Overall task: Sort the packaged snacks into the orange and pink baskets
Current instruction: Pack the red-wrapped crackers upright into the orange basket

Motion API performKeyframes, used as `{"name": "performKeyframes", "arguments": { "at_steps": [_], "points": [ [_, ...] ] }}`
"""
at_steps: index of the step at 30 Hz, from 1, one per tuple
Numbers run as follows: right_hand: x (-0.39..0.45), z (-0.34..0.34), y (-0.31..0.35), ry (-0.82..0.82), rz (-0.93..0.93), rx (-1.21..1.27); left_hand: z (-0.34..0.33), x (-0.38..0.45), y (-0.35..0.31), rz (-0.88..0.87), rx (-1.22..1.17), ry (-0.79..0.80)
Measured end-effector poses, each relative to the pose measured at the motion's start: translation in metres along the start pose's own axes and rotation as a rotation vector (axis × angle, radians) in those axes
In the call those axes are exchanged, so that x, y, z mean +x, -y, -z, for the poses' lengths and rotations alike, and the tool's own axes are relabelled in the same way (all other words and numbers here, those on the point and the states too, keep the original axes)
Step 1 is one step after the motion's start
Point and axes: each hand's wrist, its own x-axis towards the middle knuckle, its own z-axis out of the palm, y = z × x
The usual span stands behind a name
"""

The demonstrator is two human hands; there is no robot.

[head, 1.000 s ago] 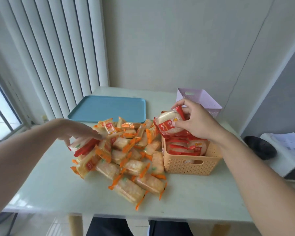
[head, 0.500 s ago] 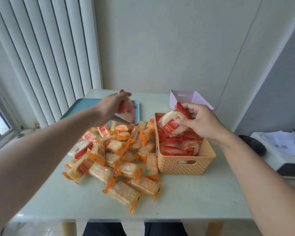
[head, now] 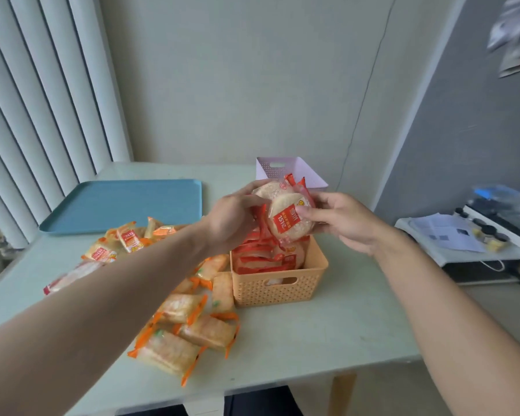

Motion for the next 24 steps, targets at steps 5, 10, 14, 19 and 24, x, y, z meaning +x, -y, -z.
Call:
{"name": "performKeyframes", "arguments": {
  "at_steps": [5,10,14,19,24],
  "points": [
    [0.006,-0.013,-0.004,0.038,-0.01,0.093,0.012,-0.007,-0.006,0.025,0.101,0.122],
    [0.016,-0.026,-0.002,0.054,0.006,0.09,0.09,-0.028,-0.03,-0.11,0.984,-0.347],
    [0.029,-0.042,-0.004,0.058,0.002,0.033,0.182,-0.066,-0.052,0.463,1.587,-0.569],
    [0.049,-0.092,-0.007,0.115,0.031,0.001,0.231,-0.121,-0.049,0.904,1.206,-0.393],
    [0.068,-0.156,-0.008,0.182,0.072,-0.126,0.252,-0.133,-0.03,0.809,1.336,-0.415]
  ]
}}
